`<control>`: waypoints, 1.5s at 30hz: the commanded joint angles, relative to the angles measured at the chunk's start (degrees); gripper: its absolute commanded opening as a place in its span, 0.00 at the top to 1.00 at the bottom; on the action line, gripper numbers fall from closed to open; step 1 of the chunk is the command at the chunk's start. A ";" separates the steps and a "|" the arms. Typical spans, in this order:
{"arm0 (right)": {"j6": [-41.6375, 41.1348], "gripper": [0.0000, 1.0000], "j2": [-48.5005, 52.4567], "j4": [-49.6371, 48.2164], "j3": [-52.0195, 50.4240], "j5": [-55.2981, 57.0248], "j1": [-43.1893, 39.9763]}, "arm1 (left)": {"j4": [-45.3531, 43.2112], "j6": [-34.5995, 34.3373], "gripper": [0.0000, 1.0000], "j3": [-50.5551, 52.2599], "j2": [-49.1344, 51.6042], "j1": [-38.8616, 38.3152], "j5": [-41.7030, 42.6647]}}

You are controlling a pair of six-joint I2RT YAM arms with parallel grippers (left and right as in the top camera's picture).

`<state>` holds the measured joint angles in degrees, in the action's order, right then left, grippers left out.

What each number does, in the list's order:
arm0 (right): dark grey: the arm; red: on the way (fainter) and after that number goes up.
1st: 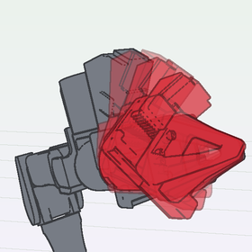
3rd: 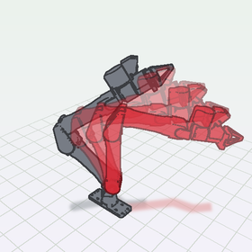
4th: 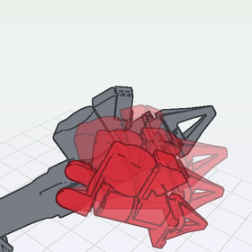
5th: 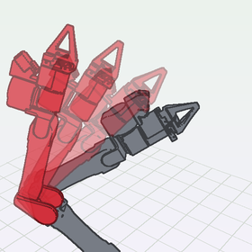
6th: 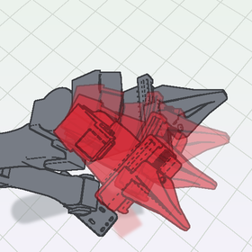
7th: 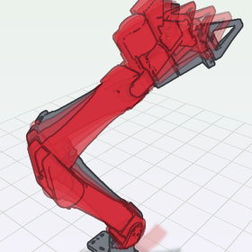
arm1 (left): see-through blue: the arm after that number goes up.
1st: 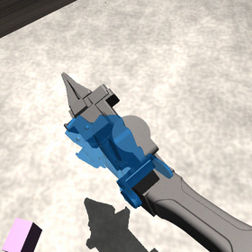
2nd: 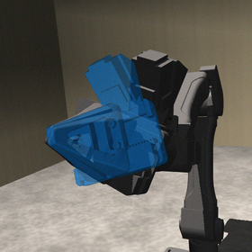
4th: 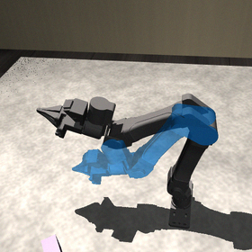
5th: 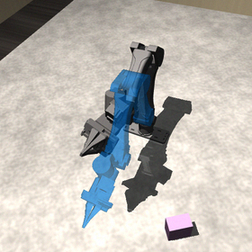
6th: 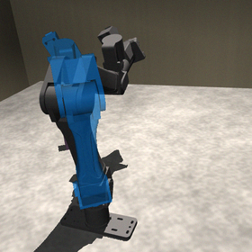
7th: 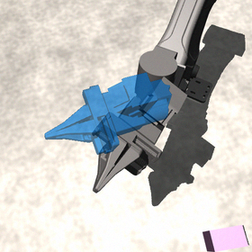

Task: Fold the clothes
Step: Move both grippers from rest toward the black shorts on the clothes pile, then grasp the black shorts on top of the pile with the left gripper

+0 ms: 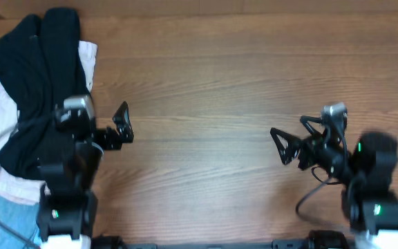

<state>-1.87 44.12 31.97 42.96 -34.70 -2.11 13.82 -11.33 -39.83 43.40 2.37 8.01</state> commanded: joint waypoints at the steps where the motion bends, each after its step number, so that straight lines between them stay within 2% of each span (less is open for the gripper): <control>1: 0.59 0.00 15.45 13.40 17.59 -0.50 0.15 | 9.77 5.38 0.00 -17.46 12.26 0.24 0.61; 2: 0.57 0.00 21.88 18.80 24.02 -0.57 0.15 | 15.43 6.71 0.00 -24.11 17.14 0.24 0.61; 5: 0.35 0.00 31.52 20.83 31.39 -0.72 0.17 | 23.17 9.20 0.00 -34.49 25.70 0.26 0.31; 9: 0.20 0.00 36.52 18.73 31.54 -2.69 0.15 | 23.76 10.71 0.00 -34.95 31.23 0.24 1.07; 15: 0.79 0.00 37.07 18.97 31.69 5.57 0.17 | 26.03 10.49 0.00 -35.54 33.88 0.24 2.56; 17: 0.79 0.02 37.07 18.67 32.76 6.69 0.57 | 27.34 8.04 0.04 -37.88 34.60 0.24 0.96; 19: 0.76 0.03 37.07 18.82 34.82 7.96 1.77 | 30.03 5.07 0.09 -43.32 36.41 0.24 -0.37; 24: 0.74 0.07 37.07 18.86 38.56 11.32 6.34 | 38.12 4.02 0.18 -58.58 42.84 -1.25 -2.71; 28: 0.28 0.12 37.07 18.21 41.05 11.74 8.35 | 42.05 4.02 0.18 -70.58 49.75 -4.04 -7.19; 31: -0.57 0.12 37.07 18.27 43.58 11.65 9.40 | 46.99 4.02 0.17 -84.46 57.68 -4.70 -9.94; 32: -1.01 0.12 37.07 18.27 43.74 11.67 9.94 | 47.50 4.15 0.13 -89.35 61.24 -4.61 -13.99; 34: -1.01 0.12 37.09 18.75 43.67 11.69 10.82 | 47.21 5.55 0.10 -93.42 65.75 -3.93 -16.57; 38: -1.18 0.12 37.16 20.00 43.63 11.78 13.22 | 44.17 7.15 0.06 -94.27 73.61 -0.96 -19.02; 43: -1.18 0.12 39.98 20.44 43.23 11.74 13.35 | 42.12 7.02 0.06 -94.27 79.28 1.92 -18.95; 45: -1.18 0.12 42.91 20.46 43.23 11.52 13.35 | 40.57 4.24 0.05 -94.27 81.66 2.08 -18.93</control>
<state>-2.83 84.27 52.53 85.08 -23.33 11.03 55.79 -5.43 -133.08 122.93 4.27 -9.87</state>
